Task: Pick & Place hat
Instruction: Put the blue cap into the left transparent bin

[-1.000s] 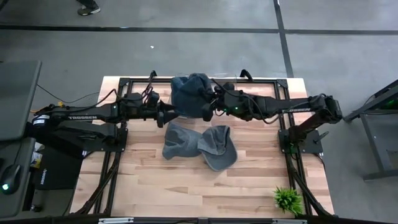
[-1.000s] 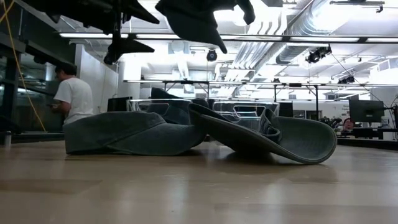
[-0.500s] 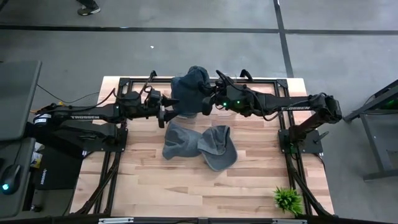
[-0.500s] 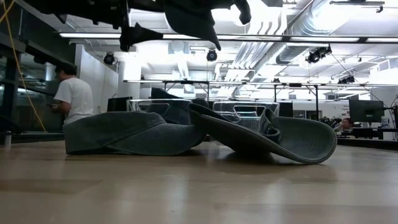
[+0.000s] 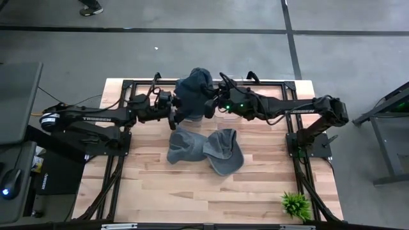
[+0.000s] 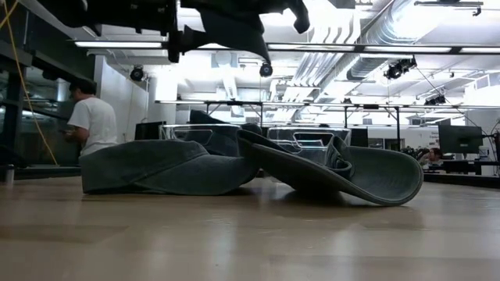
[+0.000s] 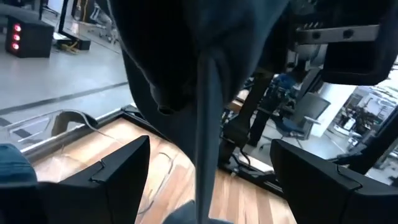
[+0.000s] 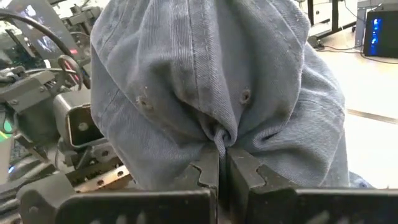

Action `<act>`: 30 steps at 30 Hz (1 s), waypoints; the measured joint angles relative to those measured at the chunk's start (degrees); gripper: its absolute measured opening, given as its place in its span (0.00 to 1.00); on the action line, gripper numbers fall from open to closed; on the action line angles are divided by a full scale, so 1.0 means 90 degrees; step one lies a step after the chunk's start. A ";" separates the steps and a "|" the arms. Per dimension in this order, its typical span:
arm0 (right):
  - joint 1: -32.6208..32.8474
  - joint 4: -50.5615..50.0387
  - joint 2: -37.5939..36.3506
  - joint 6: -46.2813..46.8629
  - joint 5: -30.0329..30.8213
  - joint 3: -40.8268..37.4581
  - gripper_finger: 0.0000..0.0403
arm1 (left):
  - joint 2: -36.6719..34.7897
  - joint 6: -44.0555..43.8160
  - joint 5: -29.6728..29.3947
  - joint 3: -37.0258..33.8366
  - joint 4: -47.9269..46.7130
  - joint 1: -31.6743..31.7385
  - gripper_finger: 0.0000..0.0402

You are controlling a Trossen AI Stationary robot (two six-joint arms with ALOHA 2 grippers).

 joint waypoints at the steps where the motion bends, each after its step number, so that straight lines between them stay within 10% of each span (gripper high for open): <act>1: 0.0000 0.0020 0.0007 -0.0002 -0.0002 0.0000 0.00 | 0.0042 0.0000 -0.0012 0.0000 0.0110 0.0000 0.77; 30: -0.0290 0.0515 0.0148 -0.0024 -0.0629 0.0000 0.00 | 0.0880 0.0004 -0.0349 0.0761 0.0301 0.0000 0.77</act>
